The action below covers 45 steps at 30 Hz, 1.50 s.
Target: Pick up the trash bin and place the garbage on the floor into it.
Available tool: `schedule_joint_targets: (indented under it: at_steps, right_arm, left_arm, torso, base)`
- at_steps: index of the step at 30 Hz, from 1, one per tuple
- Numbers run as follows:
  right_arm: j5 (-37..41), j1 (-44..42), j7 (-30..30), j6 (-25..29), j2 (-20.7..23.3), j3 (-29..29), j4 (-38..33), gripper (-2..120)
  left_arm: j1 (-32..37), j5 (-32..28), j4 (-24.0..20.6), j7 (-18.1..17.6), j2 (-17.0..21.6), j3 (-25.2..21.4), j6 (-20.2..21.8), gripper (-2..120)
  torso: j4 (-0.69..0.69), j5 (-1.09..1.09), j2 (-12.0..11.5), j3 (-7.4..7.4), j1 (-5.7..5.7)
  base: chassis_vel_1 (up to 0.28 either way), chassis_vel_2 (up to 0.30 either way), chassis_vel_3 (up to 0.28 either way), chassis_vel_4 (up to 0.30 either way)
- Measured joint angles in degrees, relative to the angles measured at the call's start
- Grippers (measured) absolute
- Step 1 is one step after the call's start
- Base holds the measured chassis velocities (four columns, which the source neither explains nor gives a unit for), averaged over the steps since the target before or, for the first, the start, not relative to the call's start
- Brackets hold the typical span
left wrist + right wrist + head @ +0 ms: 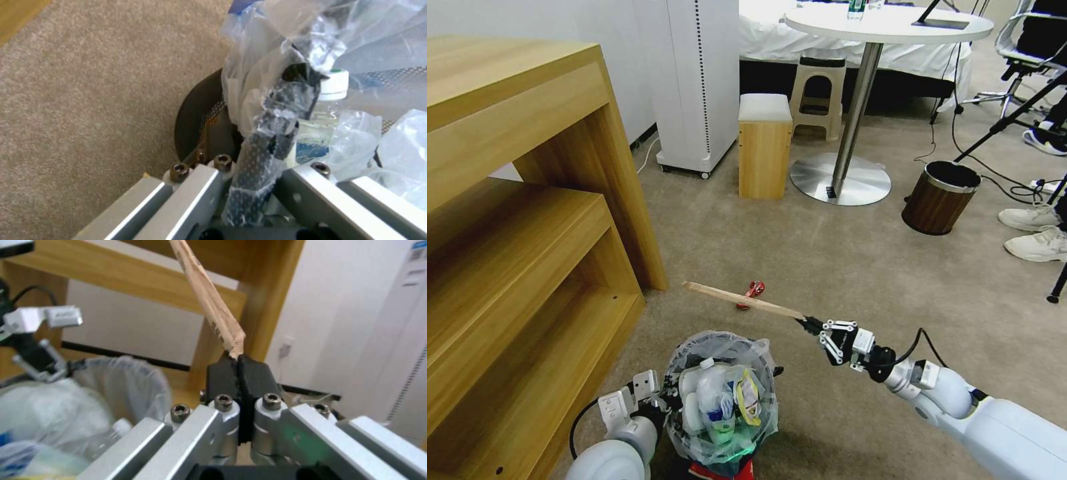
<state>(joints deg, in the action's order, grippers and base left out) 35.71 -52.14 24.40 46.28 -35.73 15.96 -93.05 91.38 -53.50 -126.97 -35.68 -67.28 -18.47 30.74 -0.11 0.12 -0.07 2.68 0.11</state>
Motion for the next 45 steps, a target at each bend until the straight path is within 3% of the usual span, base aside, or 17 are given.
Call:
schedule_joint_targets:
  at_steps: [6, 14, 32, 45]
  right_arm:
    - [0.1, 5.6, 1.8, 0.0, -1.3, 6.5, 2.8, 0]
    - [4.1, 11.6, 2.9, -0.8, -0.5, 14.2, 1.5, 0]
    - [2.4, 16.0, -1.1, -0.9, -5.0, 21.2, 4.2, 0]
    - [1.1, 15.5, -1.8, -0.8, -6.8, 22.5, 5.7, 0]
  left_arm:
    - [0.5, -0.3, -0.9, -0.1, 0.3, -0.3, 0.0, 0]
    - [0.6, -0.2, -1.2, -0.1, 0.1, -0.3, 0.0, 0]
    - [-0.3, -1.0, -1.0, -0.1, 0.0, 0.1, 0.2, 0]
    - [-1.0, -1.5, -0.6, -0.4, 0.0, 0.0, 0.1, 0]
  torso:
    - [0.01, 0.02, 0.0, 0.0, 0.0]
    - [0.01, 0.0, 0.0, 0.0, 0.0]
    - [0.0, 0.0, 0.0, 0.0, 0.0]
    - [0.0, 0.0, 0.0, 0.0, 0.0]
  base:
    - [0.0, 0.0, 0.0, 0.0]
    - [0.0, 0.0, 0.0, 0.0]
    - [0.0, 0.0, 0.0, 0.0]
    - [0.0, 0.0, 0.0, 0.0]
